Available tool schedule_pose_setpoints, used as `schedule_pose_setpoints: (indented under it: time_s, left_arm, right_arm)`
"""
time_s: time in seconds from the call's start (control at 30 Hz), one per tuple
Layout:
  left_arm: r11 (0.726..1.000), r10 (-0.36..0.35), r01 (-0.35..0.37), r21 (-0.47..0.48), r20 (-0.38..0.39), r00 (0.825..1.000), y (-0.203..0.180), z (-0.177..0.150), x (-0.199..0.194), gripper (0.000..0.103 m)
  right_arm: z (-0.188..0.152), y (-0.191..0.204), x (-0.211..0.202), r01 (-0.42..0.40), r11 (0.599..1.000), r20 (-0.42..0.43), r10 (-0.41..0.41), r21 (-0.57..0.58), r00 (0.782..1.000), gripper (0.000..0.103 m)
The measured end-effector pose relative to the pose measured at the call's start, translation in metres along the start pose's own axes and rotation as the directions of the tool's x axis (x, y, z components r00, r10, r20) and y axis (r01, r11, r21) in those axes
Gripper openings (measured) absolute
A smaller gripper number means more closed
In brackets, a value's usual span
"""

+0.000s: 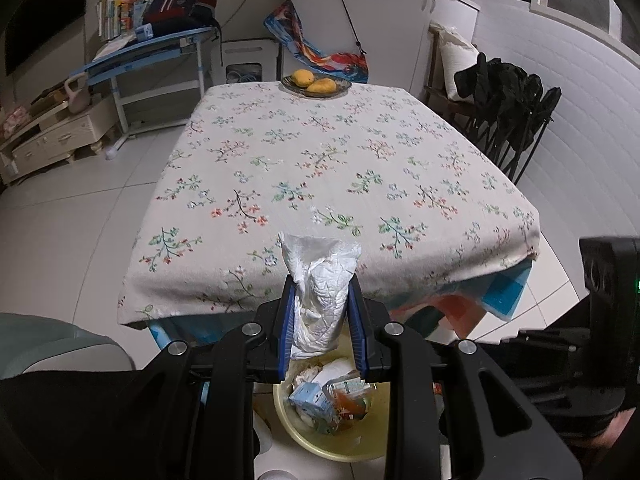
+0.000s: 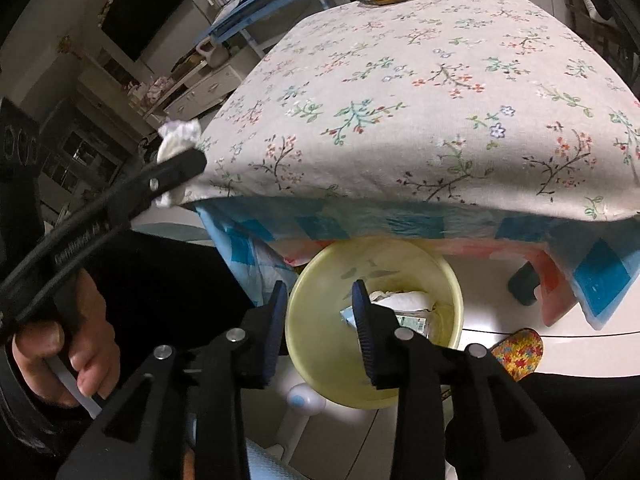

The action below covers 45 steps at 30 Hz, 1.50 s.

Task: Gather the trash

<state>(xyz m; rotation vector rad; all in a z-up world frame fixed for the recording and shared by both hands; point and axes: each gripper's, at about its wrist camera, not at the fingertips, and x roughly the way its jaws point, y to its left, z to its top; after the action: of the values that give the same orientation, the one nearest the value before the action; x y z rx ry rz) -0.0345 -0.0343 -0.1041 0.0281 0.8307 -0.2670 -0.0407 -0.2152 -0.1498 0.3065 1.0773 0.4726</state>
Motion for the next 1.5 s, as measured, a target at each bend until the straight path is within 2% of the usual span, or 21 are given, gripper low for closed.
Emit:
schedule_pose_setpoints:
  time_s: [0.23,0.43,0.53,0.6,0.77,0.87,0.97,1.03,1.1,1.2,1.43,1.5]
  left_arm:
    - [0.999,-0.036,0.036,0.010,-0.045,0.998,-0.012,-0.013,0.005,0.023]
    - [0.998,-0.047,0.052,0.035,-0.135,0.990,-0.025,-0.031,0.018,0.026]
    - [0.998,-0.034,0.044,0.045,-0.191,0.981,-0.027,-0.038,0.027,0.035]
    - [0.998,-0.026,0.037,0.046,-0.219,0.975,-0.028,-0.041,0.031,0.046]
    - [0.997,-0.007,0.024,0.070,-0.235,0.972,-0.032,-0.044,0.035,0.055]
    - [0.997,0.005,0.012,0.078,-0.219,0.976,-0.033,-0.042,0.033,0.058]
    - [0.998,0.024,-0.014,0.062,-0.162,0.986,-0.029,-0.035,0.024,0.060]
    - [0.998,0.047,-0.044,0.037,-0.098,0.994,-0.025,-0.029,0.014,0.071]
    - [0.995,0.097,-0.097,0.005,-0.019,0.995,-0.020,-0.023,0.003,0.081]
    - [0.993,0.118,-0.117,-0.026,0.043,0.992,-0.017,-0.017,-0.009,0.083]
    - [0.988,0.154,-0.148,-0.047,0.169,0.974,-0.020,-0.001,-0.029,0.088]
    - [0.986,0.163,-0.154,-0.061,0.200,0.966,-0.020,0.003,-0.035,0.090]
  right_arm:
    - [0.006,-0.006,-0.020,0.037,0.999,0.118,-0.040,0.033,0.992,0.060]
    - [0.009,-0.019,-0.042,0.054,0.994,0.231,-0.075,0.098,0.970,0.065]
    - [0.010,-0.024,-0.048,0.059,0.991,0.264,-0.090,0.122,0.960,0.069]
    - [0.011,-0.026,-0.050,0.058,0.990,0.276,-0.093,0.132,0.957,0.069]
    - [0.011,-0.026,-0.051,0.069,0.988,0.283,-0.106,0.136,0.953,0.074]
    - [0.011,-0.028,-0.051,0.076,0.986,0.289,-0.116,0.145,0.950,0.075]
    - [0.011,-0.027,-0.052,0.108,0.984,0.300,-0.147,0.144,0.943,0.076]
    - [0.011,-0.022,-0.054,0.150,0.980,0.312,-0.184,0.131,0.932,0.079]
    - [0.012,-0.012,-0.057,0.234,0.967,0.340,-0.253,0.097,0.906,0.083]
    - [0.013,0.003,-0.061,0.335,0.941,0.393,-0.327,0.049,0.860,0.089]
    - [0.016,0.020,-0.068,0.432,0.902,0.487,-0.377,-0.002,0.788,0.093]
    - [0.016,0.022,-0.070,0.433,0.901,0.500,-0.376,0.002,0.780,0.093]
